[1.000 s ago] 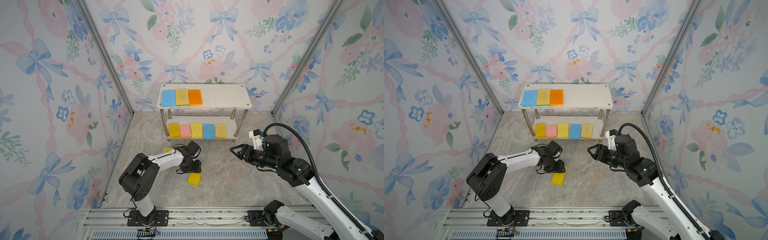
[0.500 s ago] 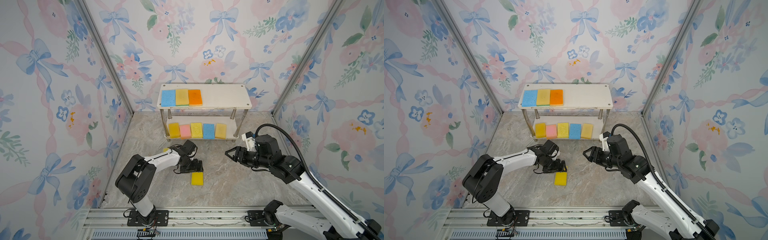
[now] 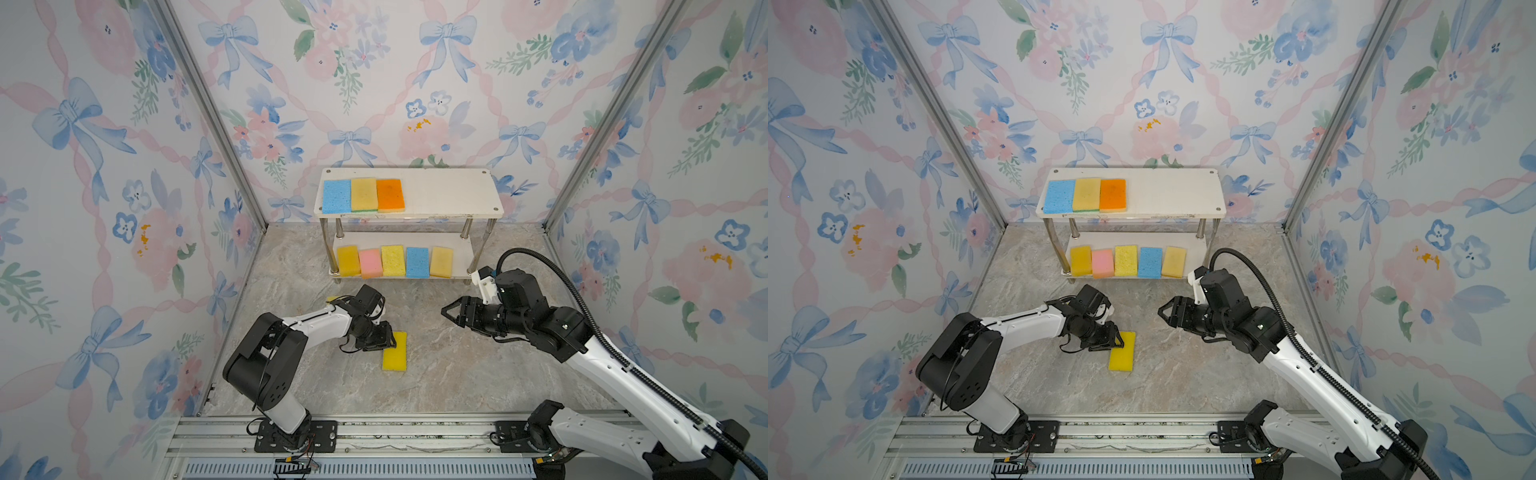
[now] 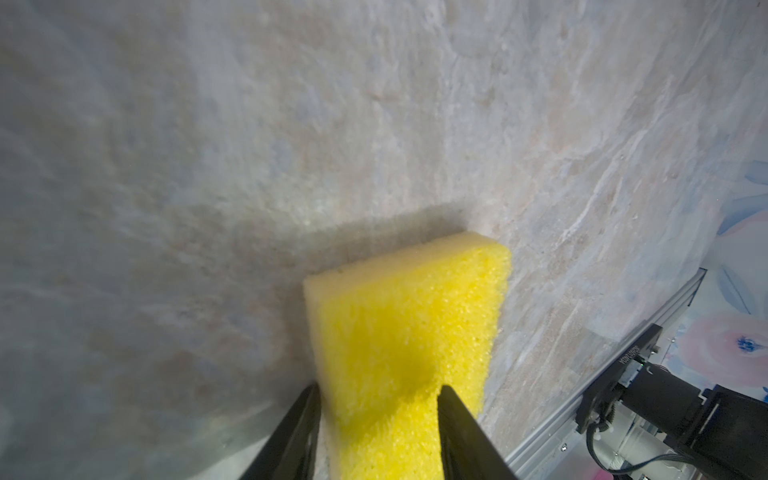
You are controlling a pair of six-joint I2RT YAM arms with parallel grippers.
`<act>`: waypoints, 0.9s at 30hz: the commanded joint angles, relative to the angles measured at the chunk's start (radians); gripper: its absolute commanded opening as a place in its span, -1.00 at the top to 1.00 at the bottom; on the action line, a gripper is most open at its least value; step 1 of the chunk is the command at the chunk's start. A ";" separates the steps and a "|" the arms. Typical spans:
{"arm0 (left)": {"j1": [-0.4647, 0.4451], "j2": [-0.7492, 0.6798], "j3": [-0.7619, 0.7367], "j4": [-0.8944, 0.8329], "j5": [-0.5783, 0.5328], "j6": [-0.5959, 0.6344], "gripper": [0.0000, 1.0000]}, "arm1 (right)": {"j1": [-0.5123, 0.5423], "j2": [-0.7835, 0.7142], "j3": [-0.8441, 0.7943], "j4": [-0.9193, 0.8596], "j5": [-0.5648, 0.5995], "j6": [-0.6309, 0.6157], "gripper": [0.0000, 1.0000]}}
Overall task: Place and organize the cleaning sponges onto the shelf
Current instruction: 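Lift the yellow foam sponge toward the right gripper while the right gripper approaches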
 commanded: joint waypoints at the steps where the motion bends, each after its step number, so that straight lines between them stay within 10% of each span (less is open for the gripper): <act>1: 0.001 0.040 -0.016 0.020 0.012 0.004 0.29 | 0.012 0.008 0.027 -0.012 0.021 -0.007 -0.36; 8: 0.011 0.018 -0.010 0.019 0.043 -0.006 0.94 | 0.009 0.023 0.035 -0.029 0.028 -0.022 -0.36; 27: 0.085 -0.276 0.078 0.211 0.145 -0.463 1.00 | 0.045 0.117 0.034 0.036 -0.003 -0.007 -0.49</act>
